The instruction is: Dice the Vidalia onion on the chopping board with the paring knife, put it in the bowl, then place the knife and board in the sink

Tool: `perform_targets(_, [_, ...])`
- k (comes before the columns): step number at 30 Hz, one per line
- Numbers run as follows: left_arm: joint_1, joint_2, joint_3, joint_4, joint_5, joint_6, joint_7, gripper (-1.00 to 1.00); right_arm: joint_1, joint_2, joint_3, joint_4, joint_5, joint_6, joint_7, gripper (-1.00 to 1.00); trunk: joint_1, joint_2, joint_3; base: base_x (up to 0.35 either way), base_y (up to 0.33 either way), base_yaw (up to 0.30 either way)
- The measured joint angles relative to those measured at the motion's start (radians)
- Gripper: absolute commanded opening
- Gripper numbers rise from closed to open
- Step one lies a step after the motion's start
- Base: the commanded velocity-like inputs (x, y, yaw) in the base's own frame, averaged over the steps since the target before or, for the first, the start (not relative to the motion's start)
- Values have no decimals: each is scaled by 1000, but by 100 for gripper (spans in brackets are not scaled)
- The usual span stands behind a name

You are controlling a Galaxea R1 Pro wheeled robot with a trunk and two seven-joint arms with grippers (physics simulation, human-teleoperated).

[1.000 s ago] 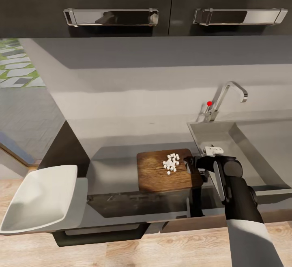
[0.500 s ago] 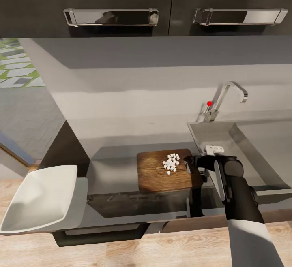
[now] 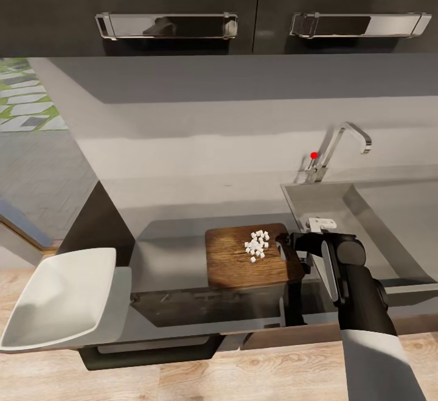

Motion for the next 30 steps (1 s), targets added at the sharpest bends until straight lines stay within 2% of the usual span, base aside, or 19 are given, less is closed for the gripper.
perform_targets(20, [0,0,0,0,0,-1,0,100,0,0,7,1,7,0,-1,100,0,0,0,0,0,0])
perform_targets(25, [0,0,0,0,0,-1,0,100,1,1,9,1,58,0,0,100,0,0,0,0,0,0])
perform_targets(30, [0,0,0,0,0,-1,0,100,0,1,10,1,74,0,2,100,0,0,0,0,0,0])
